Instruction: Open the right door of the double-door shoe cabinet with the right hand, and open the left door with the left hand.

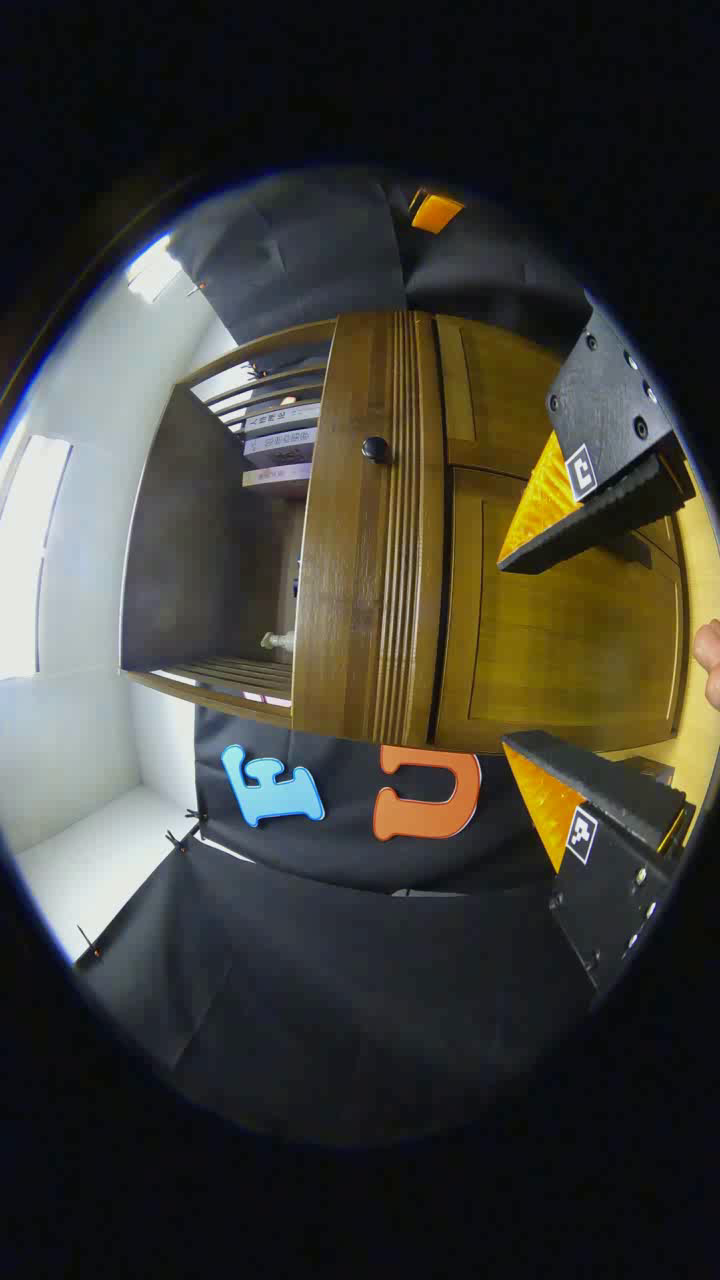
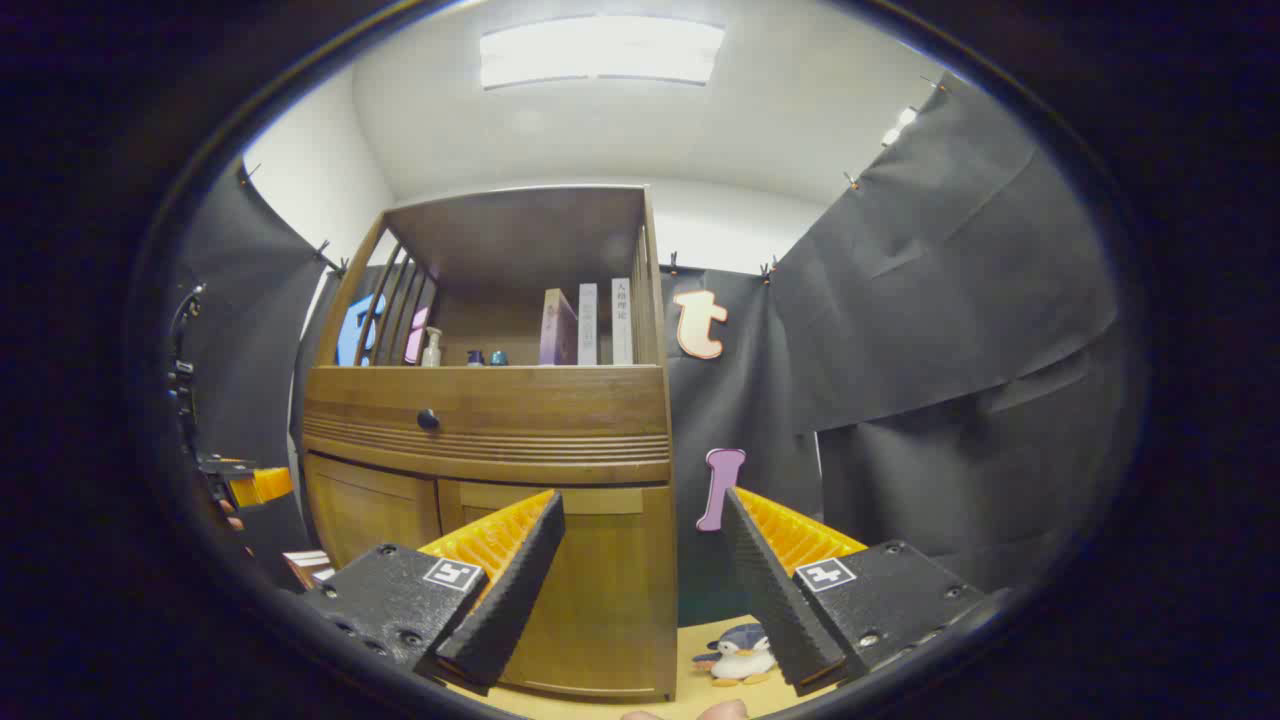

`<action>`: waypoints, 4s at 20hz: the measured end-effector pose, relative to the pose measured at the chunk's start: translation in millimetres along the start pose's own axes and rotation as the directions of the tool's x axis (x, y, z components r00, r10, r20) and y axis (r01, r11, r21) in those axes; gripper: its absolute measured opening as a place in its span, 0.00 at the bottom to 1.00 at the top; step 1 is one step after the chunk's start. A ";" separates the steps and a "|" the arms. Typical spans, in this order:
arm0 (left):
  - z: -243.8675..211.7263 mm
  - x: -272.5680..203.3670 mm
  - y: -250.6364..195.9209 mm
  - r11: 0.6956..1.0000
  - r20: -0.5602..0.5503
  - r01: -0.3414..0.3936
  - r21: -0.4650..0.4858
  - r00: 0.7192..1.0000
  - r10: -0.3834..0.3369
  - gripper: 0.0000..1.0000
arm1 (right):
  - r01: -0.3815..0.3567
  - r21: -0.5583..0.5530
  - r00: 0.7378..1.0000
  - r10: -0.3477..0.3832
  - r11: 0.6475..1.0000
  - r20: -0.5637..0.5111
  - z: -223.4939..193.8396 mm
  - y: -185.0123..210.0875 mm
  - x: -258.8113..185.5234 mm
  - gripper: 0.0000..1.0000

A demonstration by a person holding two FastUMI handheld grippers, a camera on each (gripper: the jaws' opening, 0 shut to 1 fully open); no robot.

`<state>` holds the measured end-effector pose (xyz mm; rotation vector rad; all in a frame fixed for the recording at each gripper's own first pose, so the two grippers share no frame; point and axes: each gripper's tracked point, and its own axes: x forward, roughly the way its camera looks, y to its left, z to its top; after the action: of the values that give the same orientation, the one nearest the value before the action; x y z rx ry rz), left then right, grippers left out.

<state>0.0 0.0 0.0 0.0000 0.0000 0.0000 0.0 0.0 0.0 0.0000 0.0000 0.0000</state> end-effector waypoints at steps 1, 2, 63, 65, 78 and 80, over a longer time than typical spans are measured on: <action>-0.4 -1.4 -4.1 1.000 -0.003 0.002 -0.001 1.000 -0.002 1.00 | -0.012 0.004 1.000 0.012 1.000 0.008 2.1 0.5 -0.5 1.00; -1.1 -3.5 -7.7 1.000 -0.007 0.004 0.001 1.000 -0.004 1.00 | -0.022 0.003 1.000 0.022 1.000 0.009 1.6 1.0 -0.5 1.00; -30.8 -27.6 62.3 0.996 -0.054 -0.045 0.077 0.997 0.050 0.94 | -0.264 -0.043 0.809 0.196 0.964 -0.553 -308.3 180.6 80.3 0.78; -35.0 -24.6 61.7 0.996 -0.064 -0.038 0.078 0.997 0.043 0.95 | -0.254 -0.036 0.796 0.188 0.967 -0.575 -319.7 182.1 84.3 0.73; -50.0 -13.5 43.8 0.998 -0.098 0.019 0.064 0.995 -0.013 0.95 | -0.137 0.051 0.808 0.141 0.989 -0.572 -325.9 185.2 96.4 0.37; -51.4 -10.4 42.6 0.998 -0.104 0.022 0.064 0.994 -0.015 0.95 | -0.138 0.050 0.808 0.142 0.989 -0.572 -324.3 187.6 94.9 0.34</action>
<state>-10.4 42.6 -51.4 0.0655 0.1042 -0.0182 94.9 187.6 -324.3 0.0063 0.6119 0.1501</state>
